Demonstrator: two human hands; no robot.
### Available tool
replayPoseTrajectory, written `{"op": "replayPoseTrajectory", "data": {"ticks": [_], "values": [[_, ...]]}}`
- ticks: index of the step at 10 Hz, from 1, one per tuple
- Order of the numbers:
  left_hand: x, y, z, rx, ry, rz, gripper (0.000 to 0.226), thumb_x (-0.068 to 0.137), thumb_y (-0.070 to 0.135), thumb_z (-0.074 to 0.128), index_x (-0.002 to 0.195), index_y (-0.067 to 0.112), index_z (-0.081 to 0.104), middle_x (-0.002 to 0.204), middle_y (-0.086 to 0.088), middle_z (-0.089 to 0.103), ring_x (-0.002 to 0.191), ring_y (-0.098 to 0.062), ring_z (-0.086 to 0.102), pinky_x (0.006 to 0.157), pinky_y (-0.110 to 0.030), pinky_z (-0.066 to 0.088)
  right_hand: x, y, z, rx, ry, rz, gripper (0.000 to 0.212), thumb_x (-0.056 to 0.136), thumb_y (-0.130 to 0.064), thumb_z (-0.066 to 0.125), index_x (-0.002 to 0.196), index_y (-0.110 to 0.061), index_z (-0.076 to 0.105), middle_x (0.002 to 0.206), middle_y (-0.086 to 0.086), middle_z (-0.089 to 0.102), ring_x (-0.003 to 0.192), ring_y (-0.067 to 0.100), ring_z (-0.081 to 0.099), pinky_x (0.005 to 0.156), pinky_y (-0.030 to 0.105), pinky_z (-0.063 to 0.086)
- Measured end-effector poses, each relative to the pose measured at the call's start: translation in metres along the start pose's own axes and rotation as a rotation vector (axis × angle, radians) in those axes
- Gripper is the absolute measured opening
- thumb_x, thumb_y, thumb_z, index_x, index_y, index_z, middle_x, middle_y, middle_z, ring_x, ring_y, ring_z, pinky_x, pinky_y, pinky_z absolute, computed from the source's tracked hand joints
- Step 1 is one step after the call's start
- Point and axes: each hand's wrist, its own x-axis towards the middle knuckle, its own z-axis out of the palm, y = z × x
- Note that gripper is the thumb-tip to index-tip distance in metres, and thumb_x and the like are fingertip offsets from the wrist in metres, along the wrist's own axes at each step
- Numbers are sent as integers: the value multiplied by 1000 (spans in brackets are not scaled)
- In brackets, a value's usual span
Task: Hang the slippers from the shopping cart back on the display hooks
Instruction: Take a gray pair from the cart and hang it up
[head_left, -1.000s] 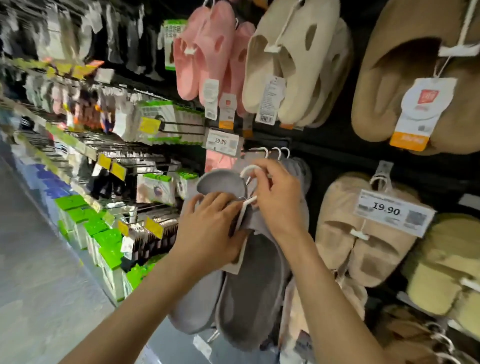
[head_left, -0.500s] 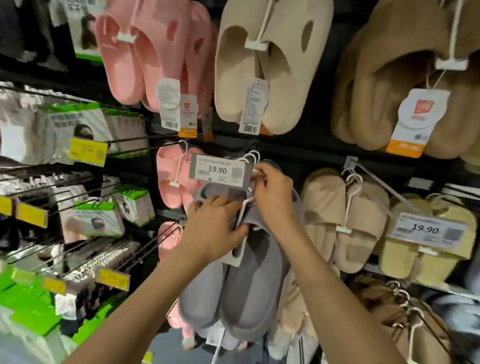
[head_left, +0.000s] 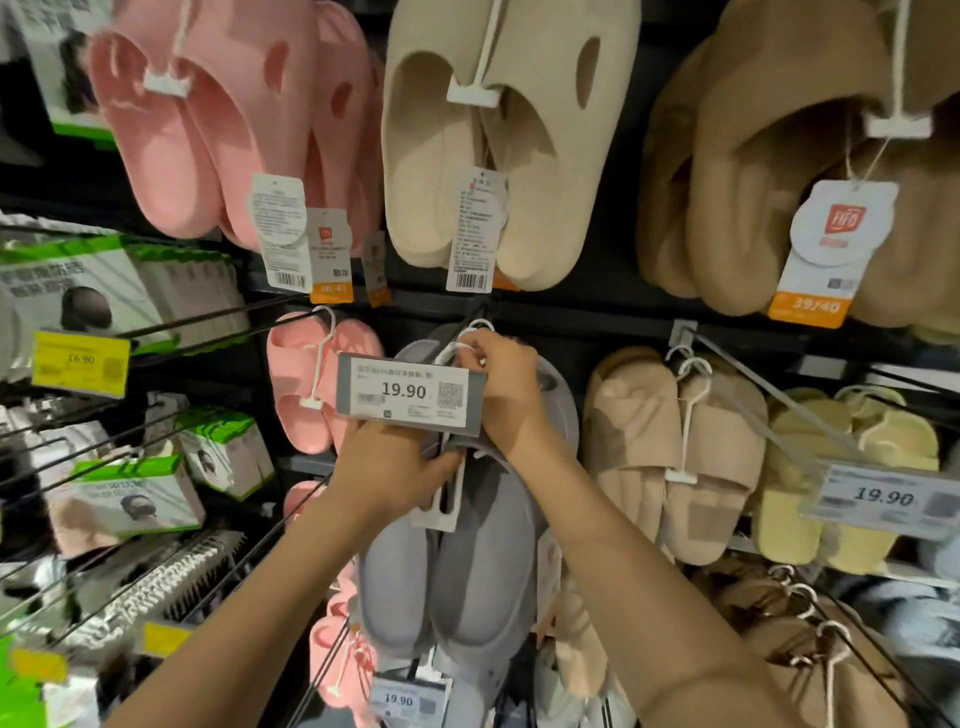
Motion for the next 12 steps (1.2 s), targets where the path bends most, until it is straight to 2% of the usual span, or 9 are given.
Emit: {"op": "replayPoseTrajectory", "data": {"ticks": [2, 3, 4, 6, 8, 9, 10, 11, 12], "values": [[-5, 1, 2, 153, -94, -32, 67, 72, 50, 38, 133, 22, 48, 141, -3, 47, 128, -27, 41, 103, -39, 31, -2, 21, 16, 33, -58, -42, 18, 90, -11, 51, 81, -3, 64, 80, 16, 67, 76, 30, 62, 72, 48, 50], [-8, -1, 4, 187, -84, -43, 59, 71, 49, 40, 115, 18, 61, 128, -5, 58, 119, -28, 49, 95, -38, 35, -12, 13, 9, 102, -42, -18, 26, 88, -10, 48, 95, 10, 63, 97, 33, 63, 94, 46, 58, 87, 57, 45], [-14, -5, 4, 179, -78, -30, 59, 72, 51, 41, 123, 25, 57, 134, 1, 53, 124, -25, 45, 95, -38, 34, -22, 4, 5, 136, -64, -43, 25, 88, 2, 45, 103, 15, 60, 106, 37, 59, 103, 50, 53, 94, 56, 40], [-19, -9, 5, 145, -70, 28, 60, 84, 40, 61, 139, 25, 40, 143, 2, 45, 131, -21, 38, 101, -40, 38, -29, 5, -2, -132, -6, -173, 12, 80, 7, 60, 91, 11, 63, 89, 30, 64, 87, 42, 57, 76, 38, 39], [-27, 2, -9, 182, -79, 95, 58, 84, 38, 59, 137, 28, 39, 133, 0, 53, 120, -25, 49, 92, -39, 46, -45, -2, -16, -187, 85, -115, 15, 84, -1, 59, 95, 0, 69, 92, 20, 70, 88, 32, 64, 79, 43, 50], [-47, 25, -19, 171, -94, 191, 42, 89, 33, 51, 130, 28, 45, 121, 0, 59, 108, -25, 55, 75, -32, 44, -72, -12, -34, -341, 172, -97, 15, 88, -9, 56, 96, -6, 68, 93, 15, 70, 87, 30, 63, 75, 37, 49], [-71, 57, -30, 162, -133, 340, 35, 93, 33, 45, 128, 27, 48, 119, -2, 59, 104, -24, 57, 69, -29, 40, -113, -21, -62, -490, 263, -85, 20, 90, -18, 55, 100, -6, 66, 94, 15, 68, 87, 31, 62, 72, 40, 50], [-90, 94, -37, 79, -207, 476, 40, 93, 38, 45, 132, 29, 45, 122, -4, 58, 108, -27, 56, 80, -34, 47, -173, -32, -104, -647, 390, -1, 23, 88, -23, 57, 101, -7, 67, 92, 12, 70, 83, 31, 64, 69, 39, 52], [-113, 146, -39, -5, -305, 633, 41, 93, 34, 46, 134, 27, 44, 127, -6, 56, 113, -28, 53, 89, -34, 45, -242, -51, -154, -805, 497, 152, 24, 85, -25, 61, 103, -11, 67, 92, 12, 71, 78, 34, 66, 67, 40, 53]]}}
